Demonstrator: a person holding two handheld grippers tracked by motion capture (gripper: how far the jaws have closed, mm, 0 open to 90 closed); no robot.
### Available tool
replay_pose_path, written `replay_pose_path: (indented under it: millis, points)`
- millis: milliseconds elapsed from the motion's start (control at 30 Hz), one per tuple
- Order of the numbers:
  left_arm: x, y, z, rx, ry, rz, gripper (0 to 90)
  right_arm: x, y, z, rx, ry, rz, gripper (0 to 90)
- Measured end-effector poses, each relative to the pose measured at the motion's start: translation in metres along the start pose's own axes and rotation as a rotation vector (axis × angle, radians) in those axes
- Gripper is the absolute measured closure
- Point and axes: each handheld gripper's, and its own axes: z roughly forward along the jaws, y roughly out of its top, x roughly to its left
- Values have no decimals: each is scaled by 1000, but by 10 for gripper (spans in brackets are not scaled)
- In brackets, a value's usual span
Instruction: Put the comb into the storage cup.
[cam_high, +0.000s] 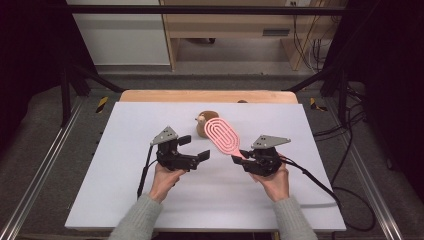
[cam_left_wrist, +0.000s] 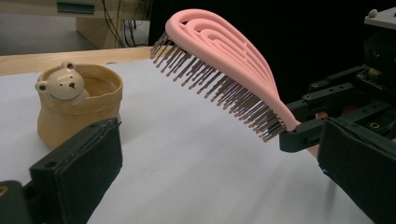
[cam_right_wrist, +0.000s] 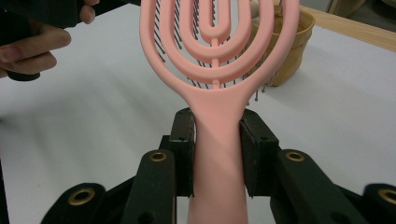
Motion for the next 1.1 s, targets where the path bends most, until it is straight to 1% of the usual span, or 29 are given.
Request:
replay_pose_path:
  millis: [267,533,800,1100]
  points:
    - [-3,1,7,5,-10,-6,0,0,0,-1,-4,0,-2,700]
    - [-4,2,13,-2,-22,-19,0,0,0,-1,-6,0,-3,700]
    - [-5,3,18,-10,-26,-41,0,1,0,-1,-7,2,-4,700]
    - [-6,5,26,-11,-26,-51,0,1,0,0,-4,5,-7,700]
